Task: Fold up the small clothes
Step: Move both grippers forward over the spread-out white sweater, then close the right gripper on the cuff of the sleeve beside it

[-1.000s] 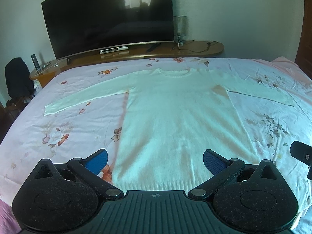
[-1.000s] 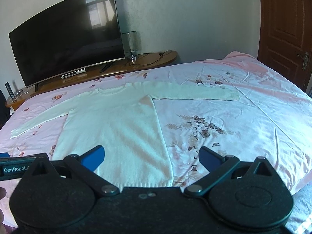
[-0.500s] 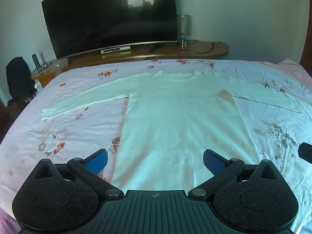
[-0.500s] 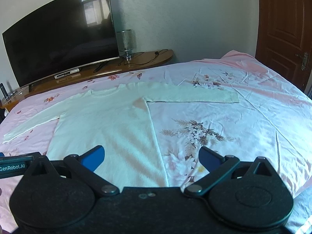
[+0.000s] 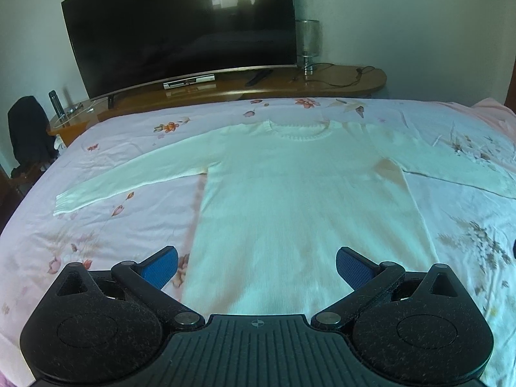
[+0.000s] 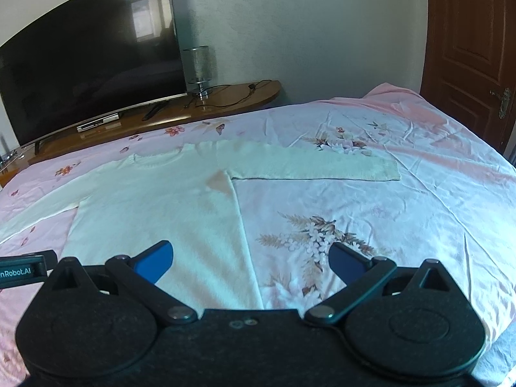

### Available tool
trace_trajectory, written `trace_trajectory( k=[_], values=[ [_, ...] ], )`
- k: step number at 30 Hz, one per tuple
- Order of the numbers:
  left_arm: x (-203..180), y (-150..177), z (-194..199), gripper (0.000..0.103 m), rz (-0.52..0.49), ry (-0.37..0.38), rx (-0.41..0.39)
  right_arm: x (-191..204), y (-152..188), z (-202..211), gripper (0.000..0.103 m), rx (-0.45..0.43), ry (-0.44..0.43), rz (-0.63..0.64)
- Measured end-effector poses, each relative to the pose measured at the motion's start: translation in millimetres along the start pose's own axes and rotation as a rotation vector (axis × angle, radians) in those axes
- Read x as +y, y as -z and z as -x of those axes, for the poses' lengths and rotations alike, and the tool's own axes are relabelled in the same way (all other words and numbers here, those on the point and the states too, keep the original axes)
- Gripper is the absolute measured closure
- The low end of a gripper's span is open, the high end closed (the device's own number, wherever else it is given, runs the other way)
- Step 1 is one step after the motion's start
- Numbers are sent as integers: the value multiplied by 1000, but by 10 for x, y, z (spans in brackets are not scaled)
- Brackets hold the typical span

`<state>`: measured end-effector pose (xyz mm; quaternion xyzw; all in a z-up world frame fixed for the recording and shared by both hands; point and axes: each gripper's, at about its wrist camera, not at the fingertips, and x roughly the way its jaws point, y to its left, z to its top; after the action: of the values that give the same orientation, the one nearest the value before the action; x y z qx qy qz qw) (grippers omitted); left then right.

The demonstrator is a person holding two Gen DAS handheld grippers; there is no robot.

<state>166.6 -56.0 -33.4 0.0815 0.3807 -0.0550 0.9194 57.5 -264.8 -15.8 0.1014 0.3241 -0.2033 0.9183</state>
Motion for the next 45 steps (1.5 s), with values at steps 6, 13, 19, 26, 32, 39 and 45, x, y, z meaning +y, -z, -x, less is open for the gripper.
trace_trajectory(
  k=[6, 13, 19, 26, 32, 39, 45],
  values=[
    [-58, -172, -366, 0, 12, 28, 25, -80, -136, -355, 0, 15, 8, -25],
    [-182, -391, -761, 0, 5, 4, 34, -125, -293, -779, 0, 22, 24, -34],
    [-290, -561, -1089, 0, -4, -15, 52, -192, -416, -1124, 0, 34, 42, -40],
    [-491, -747, -1442, 0, -29, -24, 67, -365, -558, -1513, 1, 52, 77, -67],
    [-633, -877, -1769, 0, -27, -26, 75, -584, -621, -1854, 5, 61, 121, -109],
    [-824, -991, -2170, 0, -32, -30, 95, -802, -658, -2306, 12, 120, 146, -149],
    [-923, -1053, -2413, 0, -38, -39, 105, -939, -645, -2645, 20, 180, 148, -189]
  ],
)
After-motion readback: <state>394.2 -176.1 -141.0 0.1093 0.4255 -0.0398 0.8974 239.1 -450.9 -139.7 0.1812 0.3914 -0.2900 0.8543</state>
